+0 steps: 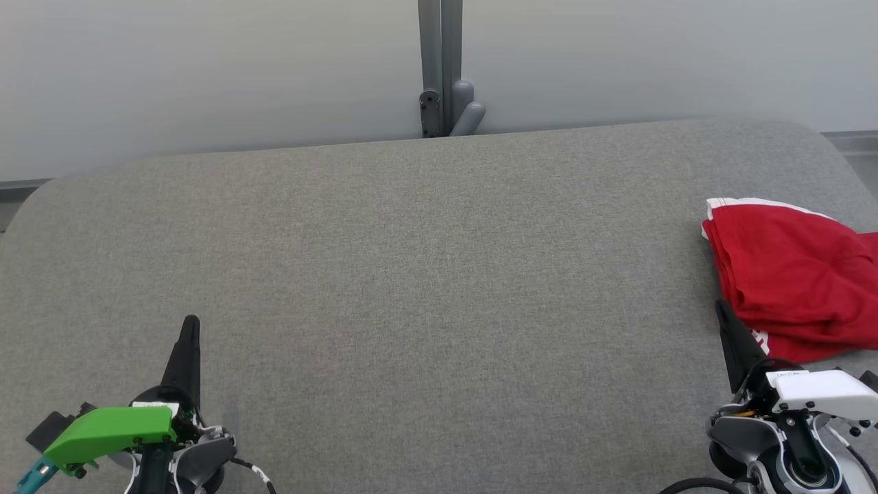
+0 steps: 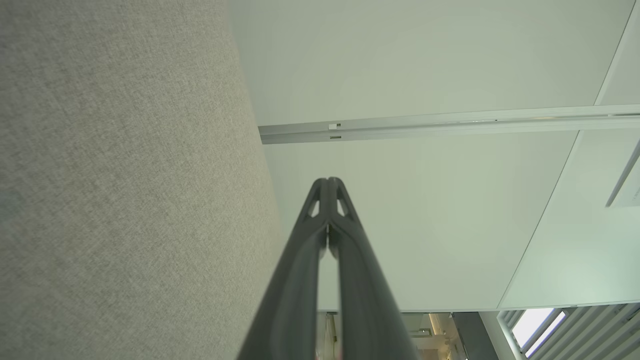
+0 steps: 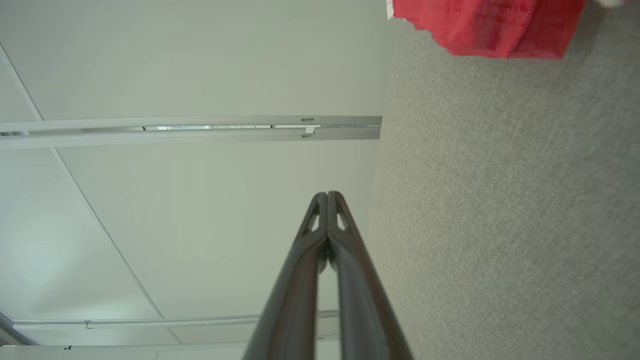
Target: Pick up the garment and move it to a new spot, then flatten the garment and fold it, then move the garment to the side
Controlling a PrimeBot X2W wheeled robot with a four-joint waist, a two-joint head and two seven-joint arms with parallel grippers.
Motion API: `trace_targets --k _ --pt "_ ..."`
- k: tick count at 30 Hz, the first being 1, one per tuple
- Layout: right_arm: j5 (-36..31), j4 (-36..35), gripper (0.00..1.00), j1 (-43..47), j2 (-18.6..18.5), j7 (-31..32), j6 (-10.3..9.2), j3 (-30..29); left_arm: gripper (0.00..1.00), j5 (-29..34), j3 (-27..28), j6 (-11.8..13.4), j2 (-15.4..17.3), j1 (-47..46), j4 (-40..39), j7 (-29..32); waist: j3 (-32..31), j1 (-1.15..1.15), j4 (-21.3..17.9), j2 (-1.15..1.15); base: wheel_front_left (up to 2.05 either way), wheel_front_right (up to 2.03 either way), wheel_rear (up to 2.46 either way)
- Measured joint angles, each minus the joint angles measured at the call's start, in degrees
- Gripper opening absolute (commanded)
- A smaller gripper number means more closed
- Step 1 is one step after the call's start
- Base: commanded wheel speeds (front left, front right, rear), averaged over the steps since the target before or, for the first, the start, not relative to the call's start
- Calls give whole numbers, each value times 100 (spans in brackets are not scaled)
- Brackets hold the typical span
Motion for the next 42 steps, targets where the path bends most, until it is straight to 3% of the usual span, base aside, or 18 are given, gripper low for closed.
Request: trace_targets --k 42 --pt "180 11 0 -29 2 35 0 4 0 -178 14 -1 1 -31 -2 46 6 0 2 0 0 0 0"
